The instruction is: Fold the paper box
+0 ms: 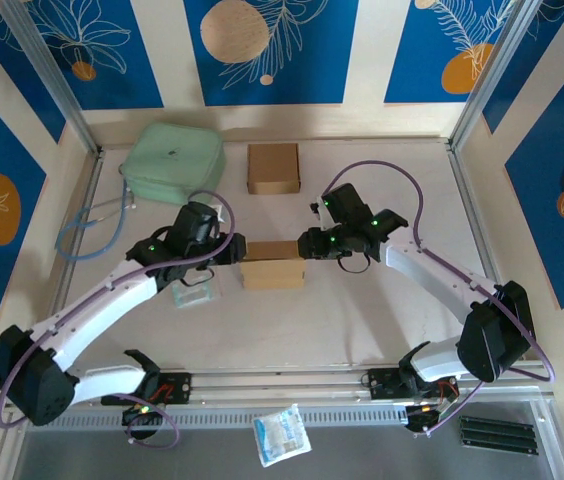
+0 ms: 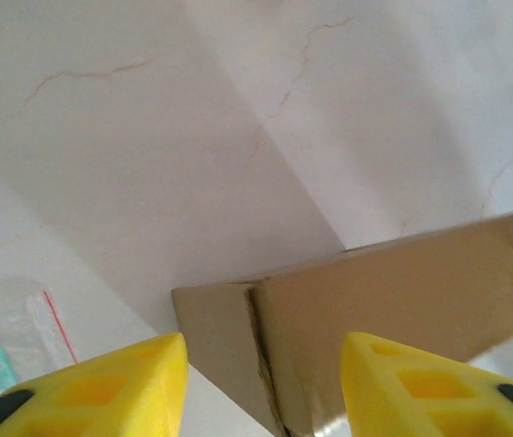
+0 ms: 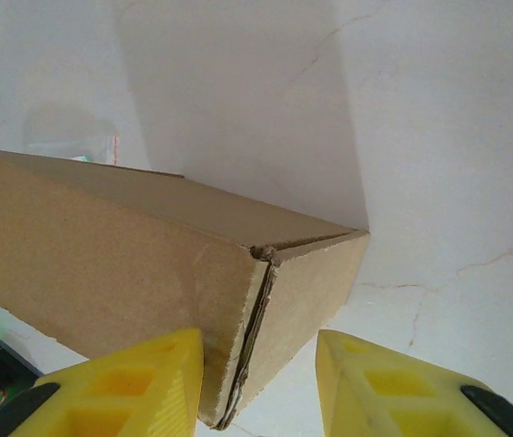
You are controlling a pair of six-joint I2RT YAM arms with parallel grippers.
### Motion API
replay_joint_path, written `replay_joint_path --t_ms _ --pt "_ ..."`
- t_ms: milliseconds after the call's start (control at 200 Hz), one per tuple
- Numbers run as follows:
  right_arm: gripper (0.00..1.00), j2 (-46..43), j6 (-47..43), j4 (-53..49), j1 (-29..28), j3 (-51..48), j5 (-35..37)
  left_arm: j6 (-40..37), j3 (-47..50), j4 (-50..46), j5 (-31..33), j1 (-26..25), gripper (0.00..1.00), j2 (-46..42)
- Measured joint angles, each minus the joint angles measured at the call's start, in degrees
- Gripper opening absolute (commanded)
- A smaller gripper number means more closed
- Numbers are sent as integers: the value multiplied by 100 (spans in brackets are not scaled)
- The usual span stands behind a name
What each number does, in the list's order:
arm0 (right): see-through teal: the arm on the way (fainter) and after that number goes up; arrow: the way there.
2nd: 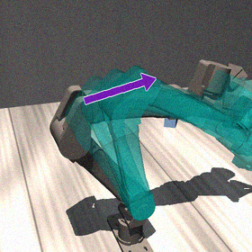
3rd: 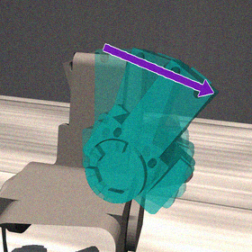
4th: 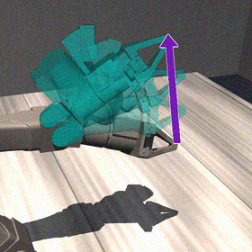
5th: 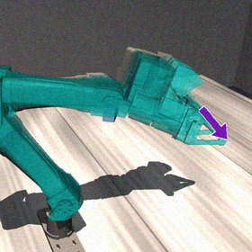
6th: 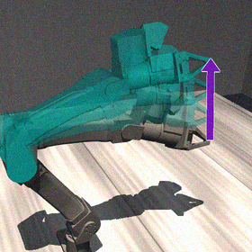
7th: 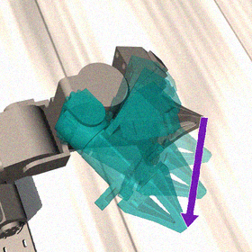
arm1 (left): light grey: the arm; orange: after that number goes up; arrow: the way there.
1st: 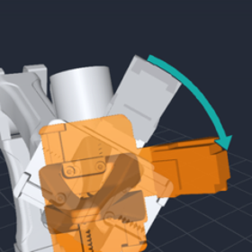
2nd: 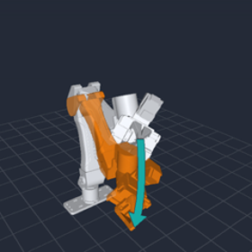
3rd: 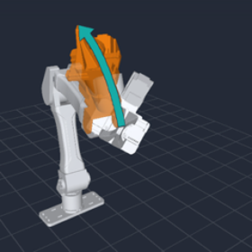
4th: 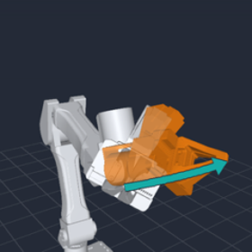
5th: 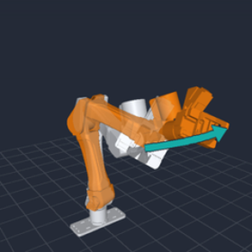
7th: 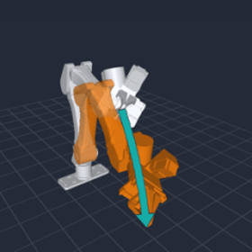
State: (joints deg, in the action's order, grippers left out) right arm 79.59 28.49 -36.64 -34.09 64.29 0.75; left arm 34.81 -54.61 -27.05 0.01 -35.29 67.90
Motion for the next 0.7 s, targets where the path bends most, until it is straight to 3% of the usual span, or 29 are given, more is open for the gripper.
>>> replay_joint_path --t_ms 210,290,465,605,700 --pt "39 2 -66 -109 -2 33 44 396 973 1237 -514 79 25 -162" --pt "39 4 -87 -114 15 33 -72 516 1281 1679 -761 129 26 -293" --pt "35 7 -76 -118 39 33 -232 599 1388 1779 -1056 129 44 -404" --pt "30 11 57 -17 133 -4 -282 570 1379 1641 -1163 127 44 -437" --pt "29 46 125 -2 216 -4 -299 579 1255 1639 -1429 127 37 -221"
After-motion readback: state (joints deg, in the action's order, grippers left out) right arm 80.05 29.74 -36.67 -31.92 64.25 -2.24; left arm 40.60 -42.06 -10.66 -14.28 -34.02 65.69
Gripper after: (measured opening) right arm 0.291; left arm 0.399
